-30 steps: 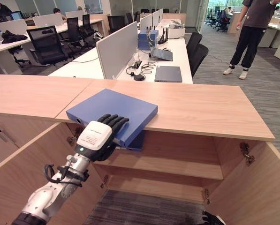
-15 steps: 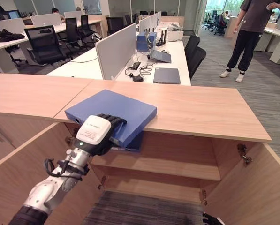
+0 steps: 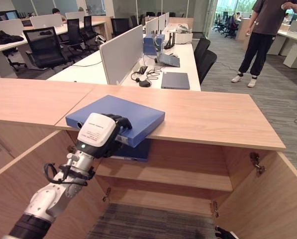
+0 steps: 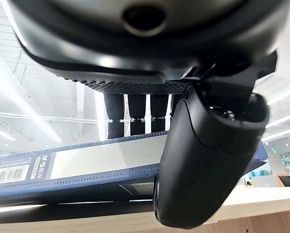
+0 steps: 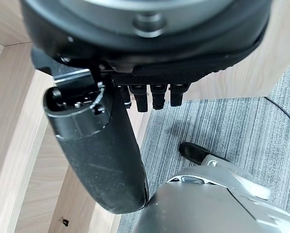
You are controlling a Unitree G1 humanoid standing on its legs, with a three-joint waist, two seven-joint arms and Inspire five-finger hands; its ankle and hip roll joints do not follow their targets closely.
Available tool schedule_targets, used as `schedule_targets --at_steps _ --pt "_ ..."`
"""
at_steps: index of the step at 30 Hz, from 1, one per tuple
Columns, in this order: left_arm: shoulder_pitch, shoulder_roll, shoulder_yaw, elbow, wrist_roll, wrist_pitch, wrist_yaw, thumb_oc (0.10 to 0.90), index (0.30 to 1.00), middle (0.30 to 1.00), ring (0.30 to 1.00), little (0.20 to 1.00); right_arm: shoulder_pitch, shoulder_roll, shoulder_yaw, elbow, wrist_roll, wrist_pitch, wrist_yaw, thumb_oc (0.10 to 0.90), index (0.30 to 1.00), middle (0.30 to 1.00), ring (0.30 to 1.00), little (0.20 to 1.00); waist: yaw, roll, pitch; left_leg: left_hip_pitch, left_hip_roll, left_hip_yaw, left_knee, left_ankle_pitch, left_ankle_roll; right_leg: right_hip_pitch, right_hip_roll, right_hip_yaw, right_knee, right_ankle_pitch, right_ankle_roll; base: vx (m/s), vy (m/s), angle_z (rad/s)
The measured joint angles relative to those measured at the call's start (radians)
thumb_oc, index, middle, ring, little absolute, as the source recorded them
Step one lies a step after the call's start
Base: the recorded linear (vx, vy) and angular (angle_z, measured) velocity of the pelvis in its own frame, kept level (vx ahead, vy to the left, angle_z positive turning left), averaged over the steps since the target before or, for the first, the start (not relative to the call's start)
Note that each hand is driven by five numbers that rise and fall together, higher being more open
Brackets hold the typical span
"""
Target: Put the empty folder in the office cabinet
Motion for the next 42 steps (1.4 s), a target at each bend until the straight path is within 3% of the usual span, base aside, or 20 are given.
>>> schedule_targets --at_steps 8,13,19,28,36,42 --pt "0.034 -0.105 0.082 -0.058 -0.106 -0.004 -0.042 0.4 0.3 0.3 0.3 0.3 -0.006 -0.001 -0.001 -0.001 0.0 0.003 0.0 0.8 0.9 0.9 0.9 0.9 -0.001 0.011 0.003 -0.006 0.0 -0.007 0.0 0.0 0.0 -0.002 0.0 -0.005 0.0 0.0 0.0 0.0 -0.001 0.01" --pt "0.033 -0.23 0.187 -0.174 -0.35 -0.008 -0.049 0.4 0.3 0.3 0.3 0.3 -0.01 -0.004 0.0 -0.001 0.0 0.008 0.001 0.8 0.9 0.9 0.9 0.9 0.002 0.02 0.004 -0.011 0.0 -0.02 0.0 0.001 0.001 0.002 -0.001 -0.019 0.0 0.0 -0.001 0.0 -0.011 0.08" --pt "-0.025 -0.27 0.185 -0.234 -0.708 -0.006 -0.089 0.4 0.3 0.3 0.3 0.3 -0.03 -0.006 0.003 0.001 -0.001 0.037 0.013 0.8 0.9 0.9 0.9 0.9 0.002 0.026 0.007 -0.013 0.0 -0.037 0.0 0.003 0.004 0.009 -0.003 -0.03 0.0 -0.004 -0.004 -0.01 -0.006 0.07" --pt "-0.132 -0.277 0.141 -0.347 -1.185 -0.016 -0.256 0.4 0.3 0.3 0.3 0.3 -0.055 -0.023 0.004 0.007 -0.001 0.05 0.046 0.8 0.9 0.9 0.9 0.9 0.0 0.045 0.03 -0.013 0.0 -0.045 0.0 0.004 0.004 0.013 -0.003 -0.038 0.0 -0.004 -0.003 -0.01 -0.002 0.02" --pt "-0.135 -0.265 0.086 -0.377 -1.425 -0.019 -0.394 0.4 0.3 0.3 0.3 0.3 -0.065 -0.039 0.004 0.009 -0.001 0.056 0.058 0.8 0.9 0.9 0.9 0.9 0.0 0.065 0.045 -0.011 0.0 -0.047 0.0 0.003 0.005 0.02 -0.003 -0.042 0.0 -0.006 -0.001 0.0 -0.001 0.0" --pt "-0.134 -0.201 0.066 -0.379 -1.606 0.014 -0.474 0.4 0.3 0.3 0.3 0.3 -0.075 -0.044 0.004 0.013 -0.002 0.074 0.067 0.8 0.9 0.9 0.9 0.9 0.001 0.068 0.047 -0.009 0.0 -0.049 0.0 0.003 0.005 0.022 -0.003 -0.044 0.0 -0.006 -0.001 0.0 0.0 0.0"
